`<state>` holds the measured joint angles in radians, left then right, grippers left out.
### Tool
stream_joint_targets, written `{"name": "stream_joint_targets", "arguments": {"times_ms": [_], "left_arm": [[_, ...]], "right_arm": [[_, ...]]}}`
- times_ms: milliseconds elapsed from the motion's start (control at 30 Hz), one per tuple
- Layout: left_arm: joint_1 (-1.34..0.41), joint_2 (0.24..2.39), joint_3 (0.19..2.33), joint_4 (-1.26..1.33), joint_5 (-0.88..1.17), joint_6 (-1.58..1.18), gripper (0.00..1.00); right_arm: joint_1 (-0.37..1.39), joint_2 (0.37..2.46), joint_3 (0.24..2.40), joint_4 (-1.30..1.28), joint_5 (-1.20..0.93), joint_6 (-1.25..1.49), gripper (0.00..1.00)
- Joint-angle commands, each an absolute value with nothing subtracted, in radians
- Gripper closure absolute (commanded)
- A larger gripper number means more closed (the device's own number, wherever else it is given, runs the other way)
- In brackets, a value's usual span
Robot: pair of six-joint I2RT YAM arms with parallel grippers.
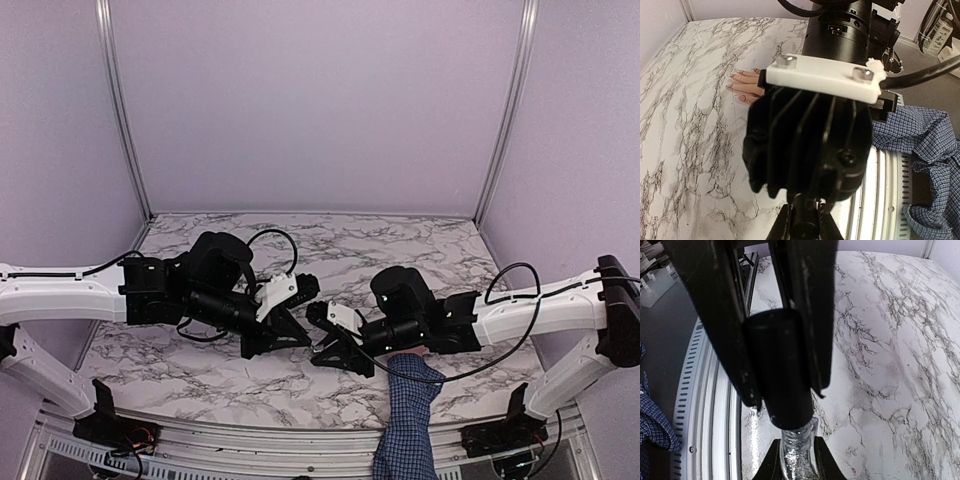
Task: Paint the nails
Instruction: Unscrew the cap of the nail polish bottle, then remove the excess polish from the bottle rim.
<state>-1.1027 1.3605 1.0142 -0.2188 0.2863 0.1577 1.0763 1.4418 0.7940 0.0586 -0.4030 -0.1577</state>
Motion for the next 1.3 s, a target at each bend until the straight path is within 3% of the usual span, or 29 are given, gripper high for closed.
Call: {"name": "stream_joint_targets", "arguments": {"times_ms": [0, 467, 1267], "left_arm": [[-1.106, 1.336, 1.006, -0.238, 0.284, 0.166, 1.0], [-1.106, 1.329, 0.999, -0.245, 0.442, 0.181, 1.0], [-1.094, 1.315, 0.999, -0.255, 0.421, 0.178, 1.0]], "right_arm": [[1.083, 1.427, 0.809, 0.067, -0.399, -0.16, 1.0], [1.083, 1.424, 0.808, 0.066, -0.377, -0.16, 1.0], [1.083, 1.418, 0.803, 0.069, -0.383, -0.164, 1.0]]}}
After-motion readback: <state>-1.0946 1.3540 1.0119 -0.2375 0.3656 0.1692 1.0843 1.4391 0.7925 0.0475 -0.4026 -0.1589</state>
